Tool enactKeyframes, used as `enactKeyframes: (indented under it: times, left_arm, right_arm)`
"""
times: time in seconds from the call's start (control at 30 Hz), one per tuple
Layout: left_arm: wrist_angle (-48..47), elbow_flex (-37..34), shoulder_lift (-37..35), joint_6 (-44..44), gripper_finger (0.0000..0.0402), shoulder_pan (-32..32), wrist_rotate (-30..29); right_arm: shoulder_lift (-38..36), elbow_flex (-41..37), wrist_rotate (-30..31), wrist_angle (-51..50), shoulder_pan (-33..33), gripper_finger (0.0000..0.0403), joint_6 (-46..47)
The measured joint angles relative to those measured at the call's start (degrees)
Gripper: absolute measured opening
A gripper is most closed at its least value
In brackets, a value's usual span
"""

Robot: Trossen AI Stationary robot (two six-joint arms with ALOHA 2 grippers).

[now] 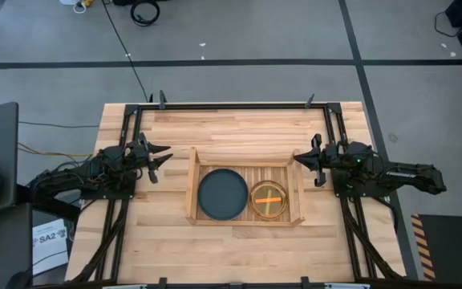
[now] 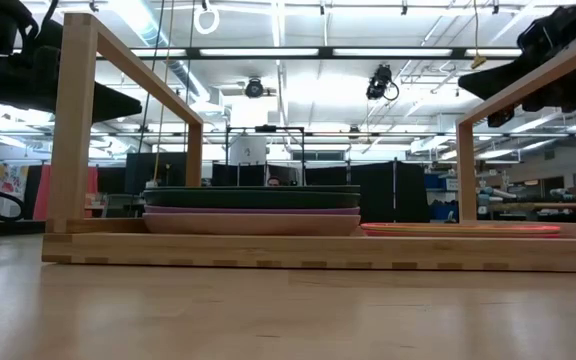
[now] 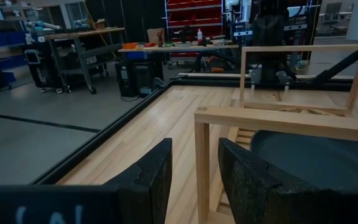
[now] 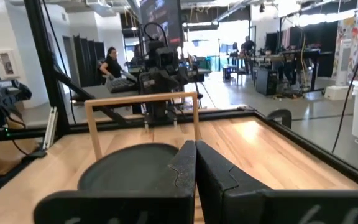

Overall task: Place and stack plates onto a shelf
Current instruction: Return to Home Position

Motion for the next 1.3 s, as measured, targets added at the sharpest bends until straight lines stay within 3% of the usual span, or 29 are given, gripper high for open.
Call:
enactKeyframes:
  times: [0.63, 1.3]
  left_arm:
    - [-0.04, -0.02, -0.01, 0.01, 0.0137, 0.00, 0.00]
    - [3.38, -0.37, 0.01, -0.01, 0.0137, 0.00, -0.02]
  right_arm:
    - [-0.02, 0.24, 0.32, -6.13, -0.01, 0.0011, 2.37]
    - [0.09, 0.00, 0.19, 2.10, 0.01, 0.0011, 2.40]
